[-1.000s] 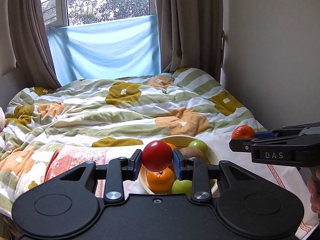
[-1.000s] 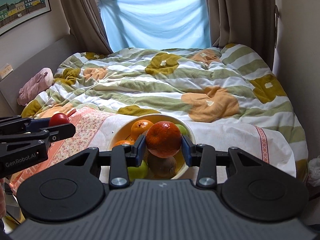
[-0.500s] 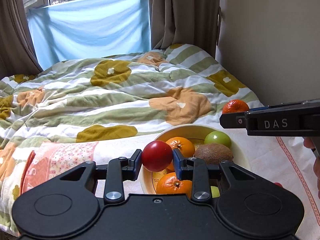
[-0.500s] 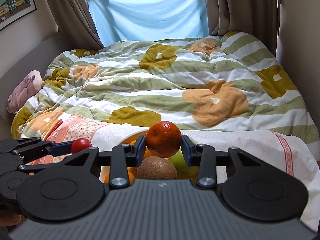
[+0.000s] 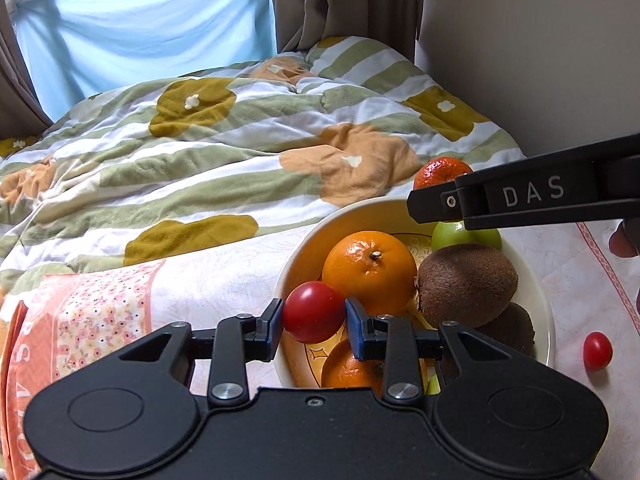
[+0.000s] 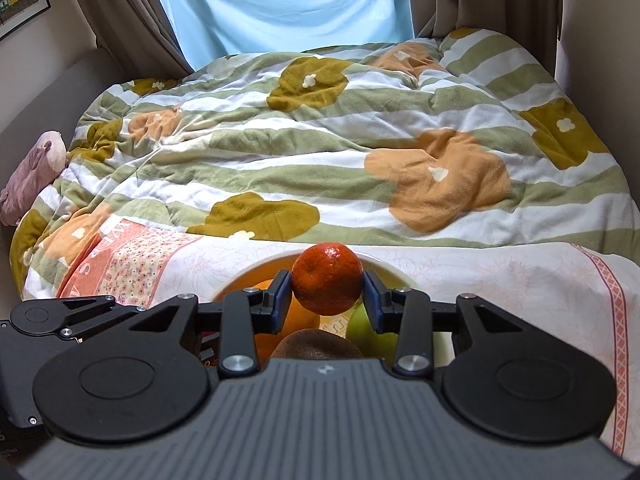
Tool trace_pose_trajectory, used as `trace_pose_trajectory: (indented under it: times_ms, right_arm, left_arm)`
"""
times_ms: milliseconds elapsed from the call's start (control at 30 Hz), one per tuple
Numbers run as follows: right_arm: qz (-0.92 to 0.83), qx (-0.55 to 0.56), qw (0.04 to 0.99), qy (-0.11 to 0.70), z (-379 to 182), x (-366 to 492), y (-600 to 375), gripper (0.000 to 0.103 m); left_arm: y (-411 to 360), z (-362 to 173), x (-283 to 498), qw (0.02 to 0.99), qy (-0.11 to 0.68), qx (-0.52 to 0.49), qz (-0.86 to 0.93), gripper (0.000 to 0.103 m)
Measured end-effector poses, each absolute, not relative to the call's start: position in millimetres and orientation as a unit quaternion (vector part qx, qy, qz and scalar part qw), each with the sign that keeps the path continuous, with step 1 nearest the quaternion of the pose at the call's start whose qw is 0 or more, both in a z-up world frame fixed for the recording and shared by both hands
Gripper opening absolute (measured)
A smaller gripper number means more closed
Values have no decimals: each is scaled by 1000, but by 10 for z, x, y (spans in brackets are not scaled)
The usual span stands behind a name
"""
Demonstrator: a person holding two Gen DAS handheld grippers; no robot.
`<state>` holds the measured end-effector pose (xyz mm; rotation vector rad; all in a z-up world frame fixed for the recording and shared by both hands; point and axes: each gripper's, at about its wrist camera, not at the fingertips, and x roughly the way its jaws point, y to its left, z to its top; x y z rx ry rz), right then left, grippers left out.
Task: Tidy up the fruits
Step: 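Carry the tomato into the bowl and open the left tool while the right tool carries the tangerine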
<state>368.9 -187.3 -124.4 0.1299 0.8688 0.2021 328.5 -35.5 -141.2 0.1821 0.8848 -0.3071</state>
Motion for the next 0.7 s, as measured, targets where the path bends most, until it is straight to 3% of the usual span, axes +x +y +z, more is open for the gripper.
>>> trace_pose_trajectory:
  times_ms: [33, 67, 133, 700]
  right_arm:
    - [98, 63, 900, 421, -1251, 3692, -1871, 53]
    - [97, 63, 899, 422, -1255, 3696, -1874, 53]
    - [97, 61, 899, 423, -1250, 3702, -1881, 53]
    - [118, 38, 888, 443, -1326, 3891, -1891, 53]
  left_arm:
    - [-362, -1412, 3286, 888, 425, 91, -149, 47]
    - [-360, -1407, 3276, 888, 425, 93, -151, 72]
    - [-335, -1374, 3231, 893, 414, 90, -153, 103]
    - [-289, -1080, 3038, 908, 387, 91, -129, 103]
